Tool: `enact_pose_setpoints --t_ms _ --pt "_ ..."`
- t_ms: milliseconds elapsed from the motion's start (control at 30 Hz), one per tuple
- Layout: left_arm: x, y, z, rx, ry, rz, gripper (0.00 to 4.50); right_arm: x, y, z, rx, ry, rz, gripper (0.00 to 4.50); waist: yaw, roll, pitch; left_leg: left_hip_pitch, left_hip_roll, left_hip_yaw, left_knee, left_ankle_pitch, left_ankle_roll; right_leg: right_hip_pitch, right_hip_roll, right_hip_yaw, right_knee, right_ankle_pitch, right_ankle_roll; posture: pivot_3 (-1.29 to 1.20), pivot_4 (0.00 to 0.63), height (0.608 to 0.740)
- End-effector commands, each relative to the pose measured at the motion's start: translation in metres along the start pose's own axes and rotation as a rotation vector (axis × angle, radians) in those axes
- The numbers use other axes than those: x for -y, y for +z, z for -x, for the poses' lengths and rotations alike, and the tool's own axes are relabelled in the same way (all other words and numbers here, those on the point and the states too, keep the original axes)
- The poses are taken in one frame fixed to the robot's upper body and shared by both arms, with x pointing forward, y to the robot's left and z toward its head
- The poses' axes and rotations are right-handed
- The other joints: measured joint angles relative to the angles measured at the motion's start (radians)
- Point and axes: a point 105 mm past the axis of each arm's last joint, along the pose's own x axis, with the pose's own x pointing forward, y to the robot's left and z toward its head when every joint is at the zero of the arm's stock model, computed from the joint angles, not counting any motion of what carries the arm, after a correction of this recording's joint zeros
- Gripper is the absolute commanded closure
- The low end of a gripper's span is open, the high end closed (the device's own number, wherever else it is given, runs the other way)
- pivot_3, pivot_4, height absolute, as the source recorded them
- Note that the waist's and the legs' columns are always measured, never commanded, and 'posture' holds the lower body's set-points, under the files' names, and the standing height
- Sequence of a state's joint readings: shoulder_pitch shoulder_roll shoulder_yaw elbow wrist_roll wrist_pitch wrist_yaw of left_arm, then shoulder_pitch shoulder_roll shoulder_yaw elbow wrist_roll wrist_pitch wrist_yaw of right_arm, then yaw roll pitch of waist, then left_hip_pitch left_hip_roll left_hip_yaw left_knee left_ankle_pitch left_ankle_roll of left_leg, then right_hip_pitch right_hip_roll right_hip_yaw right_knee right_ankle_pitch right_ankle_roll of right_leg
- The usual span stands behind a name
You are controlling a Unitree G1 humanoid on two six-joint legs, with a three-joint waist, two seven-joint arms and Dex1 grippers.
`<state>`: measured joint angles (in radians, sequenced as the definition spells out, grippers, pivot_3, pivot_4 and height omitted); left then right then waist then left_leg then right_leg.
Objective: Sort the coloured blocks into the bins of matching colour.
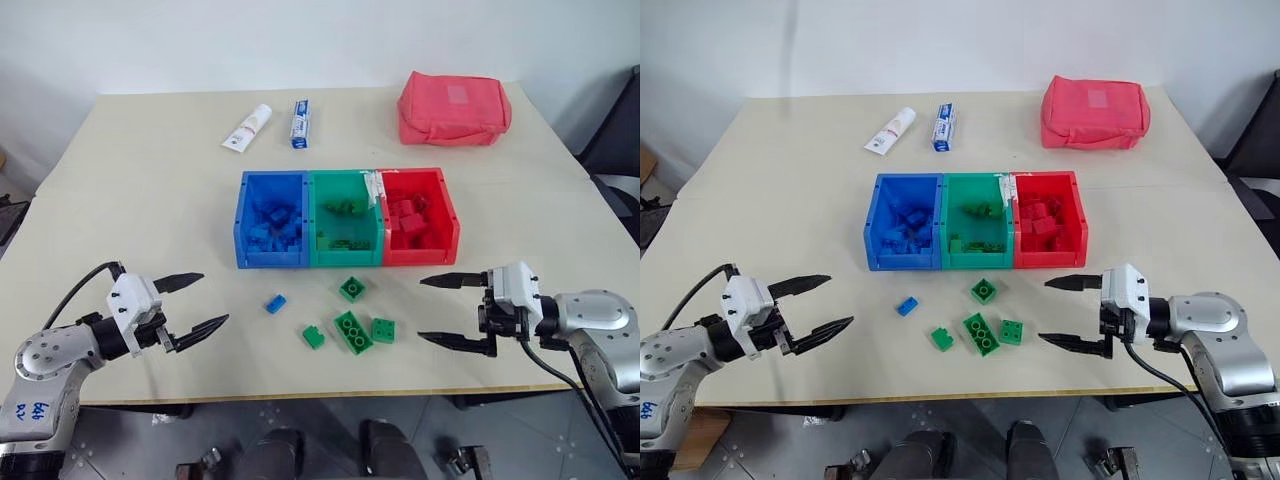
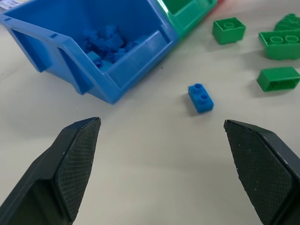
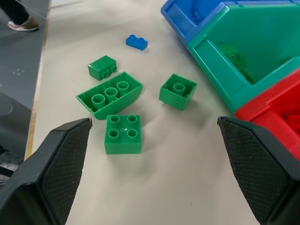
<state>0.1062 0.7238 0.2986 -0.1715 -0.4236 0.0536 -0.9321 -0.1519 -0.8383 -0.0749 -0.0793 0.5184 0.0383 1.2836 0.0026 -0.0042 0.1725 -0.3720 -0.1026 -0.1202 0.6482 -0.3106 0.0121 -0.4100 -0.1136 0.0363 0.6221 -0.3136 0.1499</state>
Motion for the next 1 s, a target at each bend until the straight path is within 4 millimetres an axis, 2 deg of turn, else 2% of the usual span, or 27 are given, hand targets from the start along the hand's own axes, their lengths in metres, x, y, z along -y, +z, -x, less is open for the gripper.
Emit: enact_pose_setpoints --t_ms 33,167,400,500,600,700,800,900,1000 --pt "0.003 0.005 0.002 -0.004 0.001 -0.044 0.03 -0.001 0.009 0.002 0.027 -0.019 0.036 0.00 0.000 0.000 0.000 0.000 0.000 0.000 0.000 0.000 0.000 0.000 0.000 0.000 0.000 0.000 0.000 0.00 0.150 0.740" --pt "0.014 0.006 -0.002 -0.008 -0.055 -0.031 0.03 -0.003 0.007 0.010 0.011 -0.047 0.028 0.00 0.003 0.000 0.000 0.000 0.000 0.000 0.000 0.000 0.000 0.000 0.000 0.000 0.000 0.000 0.000 0.00 0.150 0.740" --pt "0.061 0.031 -0.035 0.122 -0.311 -0.036 0.03 -0.010 -0.020 0.074 -0.199 -0.126 -0.053 0.00 0.025 0.000 0.000 0.000 -0.001 0.000 0.001 -0.001 0.002 0.001 0.000 0.000 -0.001 0.000 0.000 0.00 0.150 0.740" --pt "0.080 0.036 -0.050 0.158 -0.385 -0.055 0.03 -0.013 -0.030 0.080 -0.265 -0.101 -0.055 0.00 0.022 0.000 0.000 0.001 0.000 0.001 0.001 -0.001 0.001 0.002 0.000 0.000 -0.001 0.000 0.000 0.00 0.150 0.740" --pt "0.084 0.038 -0.056 0.177 -0.396 -0.056 0.03 -0.014 -0.029 0.066 -0.257 -0.074 -0.046 0.00 0.015 0.000 0.000 0.002 0.002 0.004 0.000 -0.002 0.000 0.001 0.001 0.000 0.000 0.000 0.000 0.00 0.150 0.740" --pt "0.077 0.041 -0.058 0.191 -0.362 -0.032 0.03 -0.009 -0.019 0.025 -0.254 -0.049 -0.116 0.00 0.003 0.000 0.000 0.003 0.005 0.006 0.001 -0.002 -0.001 0.000 0.002 0.000 0.001 0.001 -0.001 0.00 0.150 0.740" --pt "0.068 0.046 -0.057 0.212 -0.318 -0.013 0.03 -0.014 -0.013 0.000 -0.254 0.025 -0.129 0.00 0.003 0.000 0.000 0.002 0.006 0.006 0.001 -0.002 -0.002 -0.001 0.003 -0.001 0.001 0.001 -0.002 0.00 0.150 0.740" --pt "0.066 0.045 -0.052 0.199 -0.310 -0.047 0.03 -0.016 -0.020 -0.028 -0.280 0.074 -0.116 0.00 0.008 0.000 0.000 0.002 0.006 0.005 0.001 -0.003 -0.001 -0.001 0.003 -0.003 0.000 0.001 -0.003 0.00 0.150 0.740" --pt "0.066 0.050 -0.049 0.204 -0.298 -0.057 0.03 -0.019 -0.032 -0.046 -0.307 0.106 -0.112 0.00 0.014 0.000 0.000 0.001 0.005 0.006 0.001 -0.003 0.000 -0.001 0.002 -0.002 -0.002 0.001 -0.003 0.00 0.150 0.740"
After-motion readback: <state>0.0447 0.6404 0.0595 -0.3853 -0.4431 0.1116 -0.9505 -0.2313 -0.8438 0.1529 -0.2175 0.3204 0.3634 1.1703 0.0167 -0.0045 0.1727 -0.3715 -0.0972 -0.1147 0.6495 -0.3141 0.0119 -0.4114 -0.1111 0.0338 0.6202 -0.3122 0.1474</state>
